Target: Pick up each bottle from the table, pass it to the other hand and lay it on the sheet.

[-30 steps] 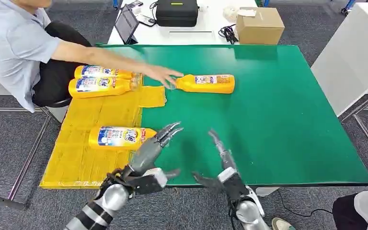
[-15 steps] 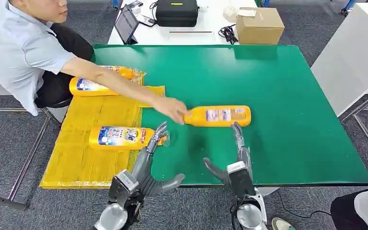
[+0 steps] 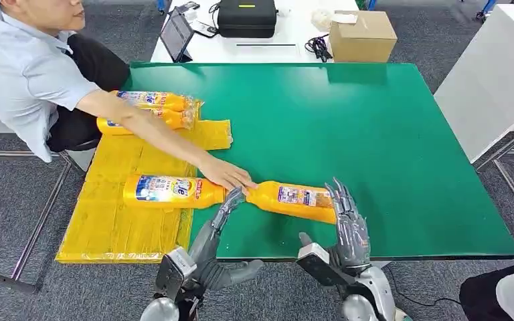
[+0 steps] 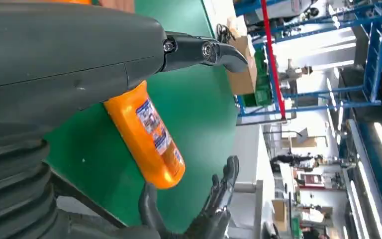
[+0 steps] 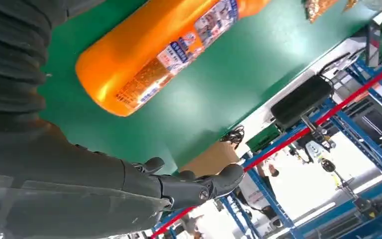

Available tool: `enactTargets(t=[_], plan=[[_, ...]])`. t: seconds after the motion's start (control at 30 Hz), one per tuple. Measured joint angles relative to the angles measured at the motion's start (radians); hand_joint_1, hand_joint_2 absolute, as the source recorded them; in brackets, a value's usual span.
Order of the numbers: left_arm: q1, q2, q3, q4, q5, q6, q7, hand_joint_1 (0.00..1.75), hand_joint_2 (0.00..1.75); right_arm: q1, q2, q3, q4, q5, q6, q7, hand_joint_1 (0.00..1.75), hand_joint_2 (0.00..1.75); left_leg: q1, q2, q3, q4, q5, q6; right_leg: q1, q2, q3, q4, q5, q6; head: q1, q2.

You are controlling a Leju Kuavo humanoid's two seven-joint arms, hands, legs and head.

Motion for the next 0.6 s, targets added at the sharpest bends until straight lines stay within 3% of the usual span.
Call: enactTargets(t=[0.13,0.33,0.6], plan=[[0.016,-0.002,0.018,-0.009,-0.039,0.028,0.006,0.0,1.75,0.004,-0.034,0.019,0.001,0.158,-0.025,0.087,0.0,1.75,0.0,0.0,0.0,0.0,0.0,0.0,0.0,0.0,0.0,0.0,0.0,0.0,0.0,0.0],[0.02,-0.013,0.032,-0.002,-0.323,0.294,0.004,0.0,1.75,0.004,-0.081,0.039,0.006,0.237,-0.021,0.166,0.0,1.75,0.0,0.0,0.0,0.0,0.0,0.0,0.0,0.0,0.0,0.0,0.0,0.0,0.0,0.0],[0.022,-0.027,0.035,0.021,-0.322,0.237,0.082,0.0,1.75,-0.009,-0.117,0.045,0.035,0.28,0.053,0.223,0.0,1.75,0.0,0.0,0.0,0.0,0.0,0.0,0.0,0.0,0.0,0.0,0.0,0.0,0.0,0.0]])
